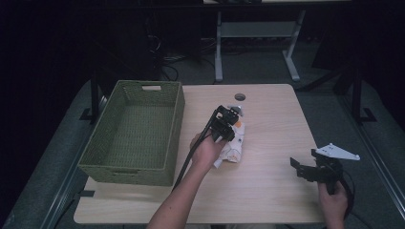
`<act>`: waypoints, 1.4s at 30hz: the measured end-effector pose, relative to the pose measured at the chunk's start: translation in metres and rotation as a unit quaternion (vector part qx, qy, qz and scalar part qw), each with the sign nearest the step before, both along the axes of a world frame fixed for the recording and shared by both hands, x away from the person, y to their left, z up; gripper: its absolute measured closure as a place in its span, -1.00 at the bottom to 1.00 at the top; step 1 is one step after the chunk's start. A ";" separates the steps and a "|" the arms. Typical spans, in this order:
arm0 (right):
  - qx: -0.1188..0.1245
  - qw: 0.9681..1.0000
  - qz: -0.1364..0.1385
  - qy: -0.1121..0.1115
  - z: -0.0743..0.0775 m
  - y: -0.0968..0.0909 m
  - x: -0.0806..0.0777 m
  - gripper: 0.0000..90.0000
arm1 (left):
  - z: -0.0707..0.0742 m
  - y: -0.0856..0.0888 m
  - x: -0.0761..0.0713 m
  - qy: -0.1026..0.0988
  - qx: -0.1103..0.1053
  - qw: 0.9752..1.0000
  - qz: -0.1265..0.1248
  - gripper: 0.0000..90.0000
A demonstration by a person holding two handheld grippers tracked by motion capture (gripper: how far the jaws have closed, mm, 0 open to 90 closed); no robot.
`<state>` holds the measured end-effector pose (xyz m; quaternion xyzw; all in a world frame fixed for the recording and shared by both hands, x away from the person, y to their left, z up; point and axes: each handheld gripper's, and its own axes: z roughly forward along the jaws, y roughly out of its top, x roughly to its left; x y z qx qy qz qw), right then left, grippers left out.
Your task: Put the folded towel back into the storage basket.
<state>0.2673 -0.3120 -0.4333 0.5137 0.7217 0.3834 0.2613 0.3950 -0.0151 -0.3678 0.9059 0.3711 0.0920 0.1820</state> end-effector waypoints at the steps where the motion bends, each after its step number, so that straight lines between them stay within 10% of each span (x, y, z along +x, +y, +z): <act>1: 0.000 1.000 0.000 0.000 0.000 0.000 0.000 -0.69 | 0.000 0.000 0.000 0.000 0.000 1.000 0.000 0.79; 42: 0.002 1.000 -0.005 0.006 -0.001 0.001 0.000 -0.69 | 0.053 0.031 -0.005 -0.028 -0.007 1.000 0.007 0.79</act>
